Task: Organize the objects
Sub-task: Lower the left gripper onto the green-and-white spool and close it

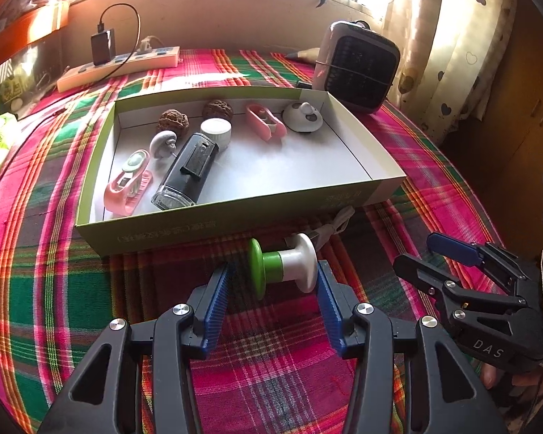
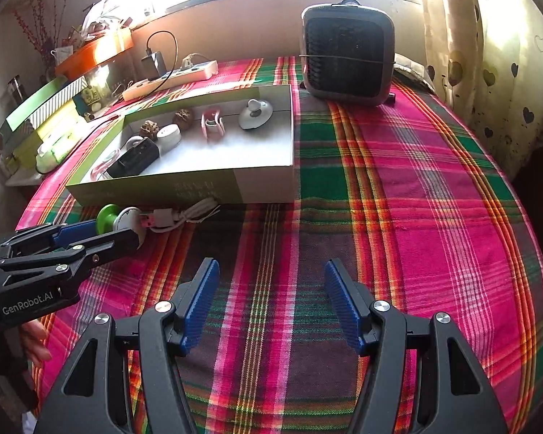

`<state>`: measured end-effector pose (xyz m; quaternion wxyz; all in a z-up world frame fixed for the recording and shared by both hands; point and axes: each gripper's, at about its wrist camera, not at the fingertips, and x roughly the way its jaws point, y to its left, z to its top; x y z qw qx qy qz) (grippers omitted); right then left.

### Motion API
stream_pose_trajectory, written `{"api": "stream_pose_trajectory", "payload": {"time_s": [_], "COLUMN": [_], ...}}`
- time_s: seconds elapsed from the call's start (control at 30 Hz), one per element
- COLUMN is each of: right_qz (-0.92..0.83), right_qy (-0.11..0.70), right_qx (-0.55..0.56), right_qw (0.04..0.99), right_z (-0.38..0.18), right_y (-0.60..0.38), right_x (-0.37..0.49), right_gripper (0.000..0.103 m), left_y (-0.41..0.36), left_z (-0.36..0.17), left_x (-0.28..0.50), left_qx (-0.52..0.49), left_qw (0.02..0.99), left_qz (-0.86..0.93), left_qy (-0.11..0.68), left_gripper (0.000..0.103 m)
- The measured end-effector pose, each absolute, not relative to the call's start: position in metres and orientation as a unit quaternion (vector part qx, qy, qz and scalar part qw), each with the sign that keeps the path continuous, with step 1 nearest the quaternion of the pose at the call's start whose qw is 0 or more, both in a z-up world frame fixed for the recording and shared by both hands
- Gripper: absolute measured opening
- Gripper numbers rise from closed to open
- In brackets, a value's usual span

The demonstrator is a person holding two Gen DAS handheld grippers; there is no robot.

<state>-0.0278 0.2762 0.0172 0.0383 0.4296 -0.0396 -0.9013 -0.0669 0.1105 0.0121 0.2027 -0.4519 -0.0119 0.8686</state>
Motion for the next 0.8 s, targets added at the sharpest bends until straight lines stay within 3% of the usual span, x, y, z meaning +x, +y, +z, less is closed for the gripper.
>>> {"api": "stream_pose_trajectory", "payload": {"time_s": [0.4, 0.67, 0.8], "right_qz": [-0.899, -0.897, -0.896], "right_qy": [-0.037, -0.036, -0.035], "right_qx": [0.435, 0.440, 0.442], "right_qw": [0.034, 0.036, 0.038], "right_z": [0.017, 0.017, 0.017], "right_y": [0.273, 0.263, 0.256], "right_x": [-0.031, -0.035, -0.037], "right_gripper": [0.061, 0.061, 0.061], "left_y": [0.105, 0.092, 0.085], "left_z": [0.012, 0.012, 0.011], "left_x": [-0.069, -0.072, -0.071], "left_qx": [-0.450, -0.449, -0.447], "left_qw": [0.208, 0.204, 0.203], "left_qz": [0.868, 0.869, 0.871], "left_qy": [-0.019, -0.032, -0.035], "left_gripper": [0.045, 0.034, 0.034]}}
